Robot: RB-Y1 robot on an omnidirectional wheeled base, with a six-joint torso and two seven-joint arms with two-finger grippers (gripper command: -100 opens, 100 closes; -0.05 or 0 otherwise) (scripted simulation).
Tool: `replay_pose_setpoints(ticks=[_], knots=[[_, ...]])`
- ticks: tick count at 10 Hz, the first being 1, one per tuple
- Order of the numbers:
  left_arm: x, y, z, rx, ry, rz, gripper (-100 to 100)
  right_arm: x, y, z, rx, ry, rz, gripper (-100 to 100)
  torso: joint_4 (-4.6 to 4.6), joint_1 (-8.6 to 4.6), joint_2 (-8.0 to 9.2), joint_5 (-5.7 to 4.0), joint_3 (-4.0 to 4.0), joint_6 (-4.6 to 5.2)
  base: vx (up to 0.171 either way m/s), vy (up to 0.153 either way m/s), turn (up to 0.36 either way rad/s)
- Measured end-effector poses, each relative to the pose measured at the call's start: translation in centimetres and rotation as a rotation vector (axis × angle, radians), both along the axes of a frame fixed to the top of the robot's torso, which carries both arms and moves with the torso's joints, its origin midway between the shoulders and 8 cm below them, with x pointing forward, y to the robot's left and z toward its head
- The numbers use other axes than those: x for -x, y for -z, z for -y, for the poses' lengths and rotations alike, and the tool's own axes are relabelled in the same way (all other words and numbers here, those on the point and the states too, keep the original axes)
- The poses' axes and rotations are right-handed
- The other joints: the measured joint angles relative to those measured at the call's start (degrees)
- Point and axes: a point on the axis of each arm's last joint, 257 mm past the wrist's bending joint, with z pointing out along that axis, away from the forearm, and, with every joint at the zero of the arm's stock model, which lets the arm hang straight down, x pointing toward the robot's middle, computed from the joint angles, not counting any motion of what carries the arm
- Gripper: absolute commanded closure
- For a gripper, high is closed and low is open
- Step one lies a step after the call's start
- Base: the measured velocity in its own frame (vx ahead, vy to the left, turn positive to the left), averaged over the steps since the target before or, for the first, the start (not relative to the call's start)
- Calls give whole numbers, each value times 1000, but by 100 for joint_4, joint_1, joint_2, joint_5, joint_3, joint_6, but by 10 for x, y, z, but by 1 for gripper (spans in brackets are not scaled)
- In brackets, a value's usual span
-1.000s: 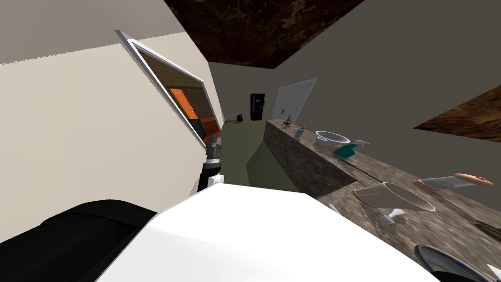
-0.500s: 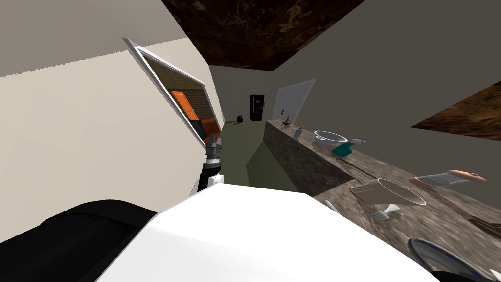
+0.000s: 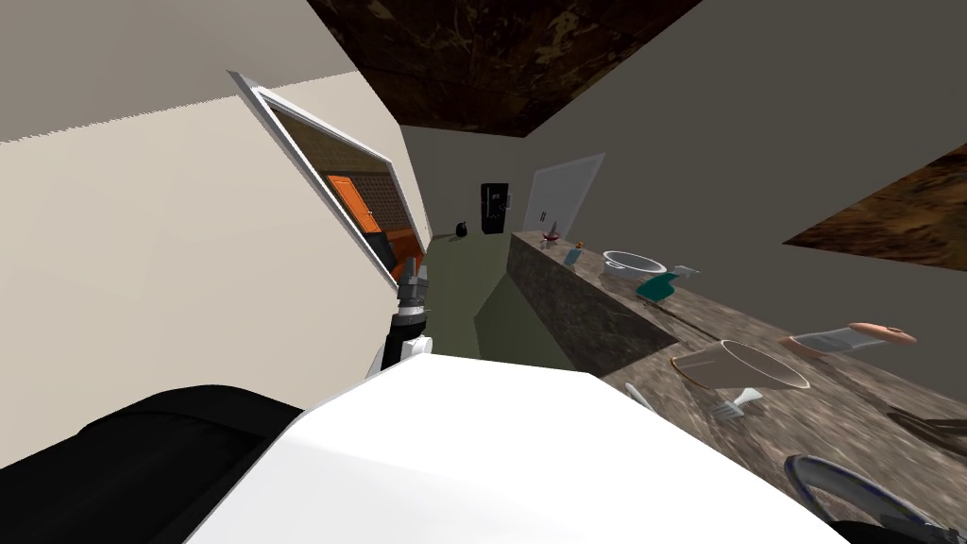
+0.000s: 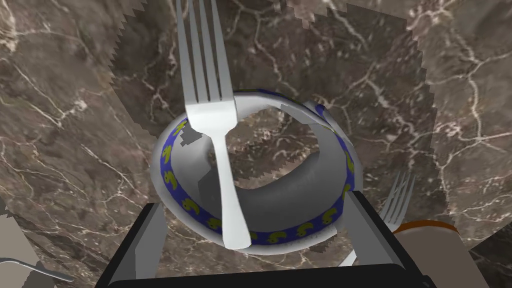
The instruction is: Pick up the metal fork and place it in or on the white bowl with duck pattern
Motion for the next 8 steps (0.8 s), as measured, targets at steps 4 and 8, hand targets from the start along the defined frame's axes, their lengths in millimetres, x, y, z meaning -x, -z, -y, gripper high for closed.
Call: replay_pose_setpoints(ticks=[4, 8], knots=[[0, 0, 0, 0, 0, 0, 0, -18, -18, 1, -4, -28, -4, -100, 0, 0, 0, 0, 0, 1, -1, 1, -65], [0, 0, 0, 0, 0, 0, 0, -39, -40, 3, 2, -54, -1, -100, 0, 1, -1, 0, 0, 0, -1, 1, -46]])
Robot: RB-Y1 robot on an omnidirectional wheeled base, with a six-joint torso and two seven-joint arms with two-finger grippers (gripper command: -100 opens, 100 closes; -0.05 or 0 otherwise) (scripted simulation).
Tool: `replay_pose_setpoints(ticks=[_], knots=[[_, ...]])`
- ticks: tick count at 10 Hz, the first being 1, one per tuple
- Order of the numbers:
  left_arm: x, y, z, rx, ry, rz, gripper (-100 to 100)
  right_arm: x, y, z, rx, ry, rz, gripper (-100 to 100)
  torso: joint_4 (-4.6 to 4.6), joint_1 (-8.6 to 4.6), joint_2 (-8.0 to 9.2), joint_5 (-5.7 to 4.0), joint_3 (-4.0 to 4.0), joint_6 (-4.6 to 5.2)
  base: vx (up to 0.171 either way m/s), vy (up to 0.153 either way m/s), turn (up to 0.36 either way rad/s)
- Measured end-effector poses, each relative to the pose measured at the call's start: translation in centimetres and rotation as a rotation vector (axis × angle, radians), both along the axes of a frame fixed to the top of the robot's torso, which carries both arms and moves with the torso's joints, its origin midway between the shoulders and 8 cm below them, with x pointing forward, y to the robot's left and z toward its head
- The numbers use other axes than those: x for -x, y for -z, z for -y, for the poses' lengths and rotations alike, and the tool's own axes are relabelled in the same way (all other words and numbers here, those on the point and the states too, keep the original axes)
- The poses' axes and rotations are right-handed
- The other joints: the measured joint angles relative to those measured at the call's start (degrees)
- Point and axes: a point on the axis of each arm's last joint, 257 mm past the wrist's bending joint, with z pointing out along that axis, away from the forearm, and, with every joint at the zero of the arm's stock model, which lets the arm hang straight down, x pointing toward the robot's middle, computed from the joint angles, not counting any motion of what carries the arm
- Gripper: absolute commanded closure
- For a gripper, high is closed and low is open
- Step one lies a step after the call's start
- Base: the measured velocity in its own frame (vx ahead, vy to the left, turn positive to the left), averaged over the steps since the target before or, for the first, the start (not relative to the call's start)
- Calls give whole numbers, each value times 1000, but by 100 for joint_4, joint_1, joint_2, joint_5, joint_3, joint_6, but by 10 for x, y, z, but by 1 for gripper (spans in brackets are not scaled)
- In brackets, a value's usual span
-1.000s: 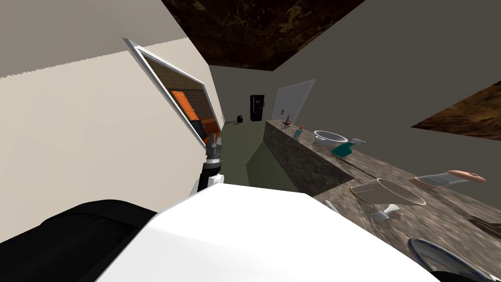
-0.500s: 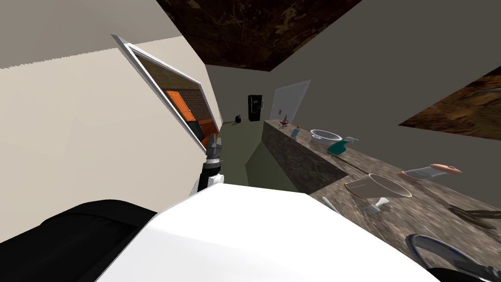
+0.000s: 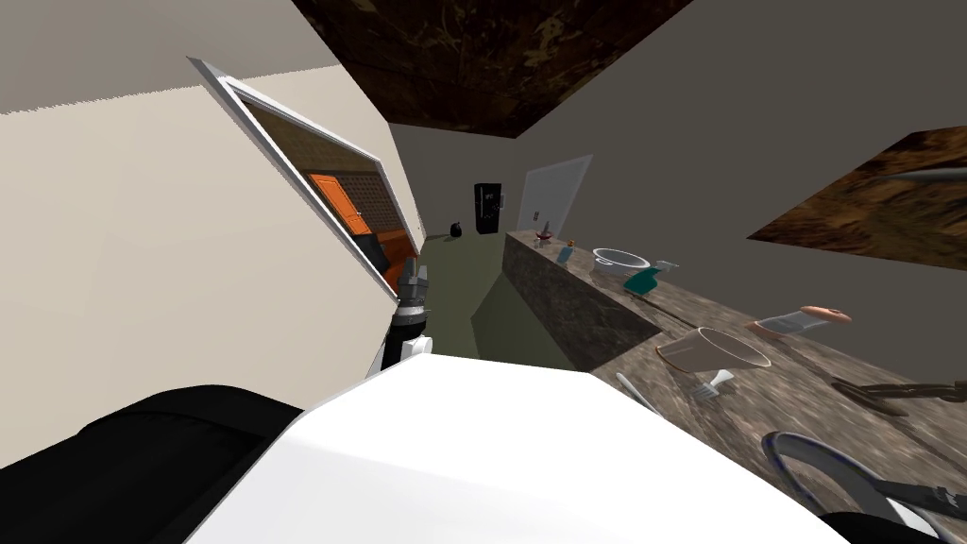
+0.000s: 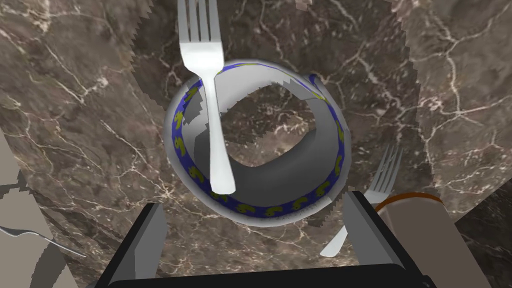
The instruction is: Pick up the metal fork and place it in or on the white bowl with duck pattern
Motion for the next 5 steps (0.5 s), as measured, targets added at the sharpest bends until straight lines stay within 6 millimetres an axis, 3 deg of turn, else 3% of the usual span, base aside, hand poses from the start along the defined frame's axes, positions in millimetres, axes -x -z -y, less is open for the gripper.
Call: replay_pose_setpoints(ticks=[1, 5], knots=[[0, 0, 0, 0, 0, 0, 0, -1, 0, 0, -1, -1, 1, 0, 0, -1, 1, -1, 0, 0, 0, 0, 0], [0, 0, 0, 0, 0, 0, 0, -1, 0, 0, -1, -1, 1, 0, 0, -2, 1, -2, 1, 0, 0, 0, 0]])
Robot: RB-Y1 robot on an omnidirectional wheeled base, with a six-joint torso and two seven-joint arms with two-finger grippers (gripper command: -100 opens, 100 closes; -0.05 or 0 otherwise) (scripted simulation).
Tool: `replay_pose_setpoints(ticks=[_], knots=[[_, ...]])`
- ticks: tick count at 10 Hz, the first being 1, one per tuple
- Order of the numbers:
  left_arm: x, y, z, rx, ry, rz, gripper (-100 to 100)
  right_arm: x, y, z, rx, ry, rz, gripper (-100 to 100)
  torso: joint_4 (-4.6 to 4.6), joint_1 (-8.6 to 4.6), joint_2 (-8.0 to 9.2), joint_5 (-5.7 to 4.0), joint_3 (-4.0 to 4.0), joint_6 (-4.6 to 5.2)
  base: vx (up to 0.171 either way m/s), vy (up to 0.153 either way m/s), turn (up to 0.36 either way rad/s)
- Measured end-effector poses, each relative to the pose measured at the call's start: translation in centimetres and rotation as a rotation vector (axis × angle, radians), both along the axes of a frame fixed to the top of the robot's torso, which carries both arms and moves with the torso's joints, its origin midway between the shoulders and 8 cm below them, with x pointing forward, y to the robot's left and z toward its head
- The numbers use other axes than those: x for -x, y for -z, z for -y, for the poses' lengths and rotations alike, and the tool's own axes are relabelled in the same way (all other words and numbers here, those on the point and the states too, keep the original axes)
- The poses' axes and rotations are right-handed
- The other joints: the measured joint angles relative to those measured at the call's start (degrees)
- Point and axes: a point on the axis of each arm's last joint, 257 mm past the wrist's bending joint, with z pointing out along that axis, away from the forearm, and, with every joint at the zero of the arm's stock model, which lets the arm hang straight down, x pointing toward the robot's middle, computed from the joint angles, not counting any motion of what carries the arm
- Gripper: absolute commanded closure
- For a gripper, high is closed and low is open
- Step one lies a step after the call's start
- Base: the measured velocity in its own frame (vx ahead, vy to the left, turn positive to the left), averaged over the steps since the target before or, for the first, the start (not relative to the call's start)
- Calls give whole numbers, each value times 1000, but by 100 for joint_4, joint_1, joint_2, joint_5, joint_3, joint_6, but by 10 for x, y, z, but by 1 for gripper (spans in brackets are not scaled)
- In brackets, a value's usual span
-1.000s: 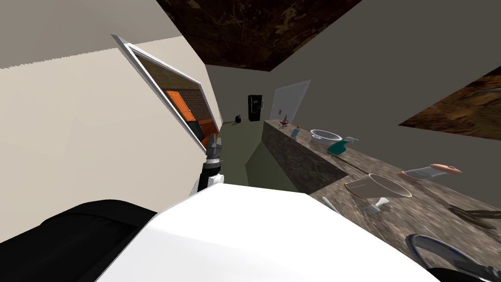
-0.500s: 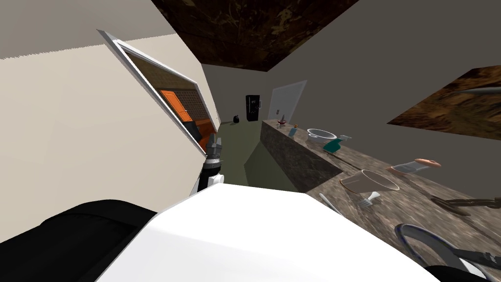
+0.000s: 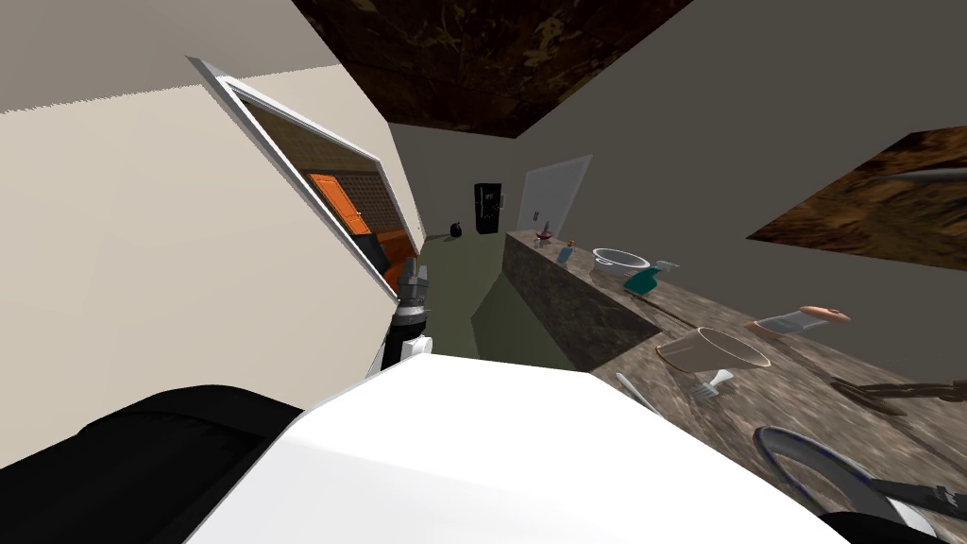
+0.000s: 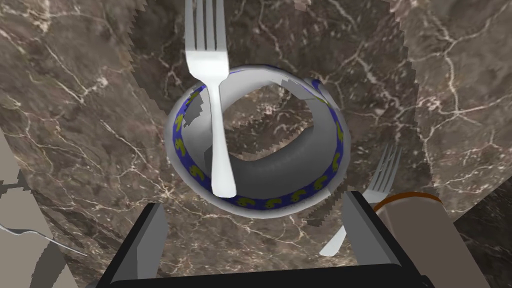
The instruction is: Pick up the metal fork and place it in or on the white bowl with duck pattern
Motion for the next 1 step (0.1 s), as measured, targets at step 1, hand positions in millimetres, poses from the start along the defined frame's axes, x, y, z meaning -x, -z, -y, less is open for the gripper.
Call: replay_pose_setpoints(ticks=[1], knots=[[0, 0, 0, 0, 0, 0, 0, 0, 0, 0, 0, 0, 0, 0, 0, 0, 0, 0, 0, 0, 0, 0, 0]])
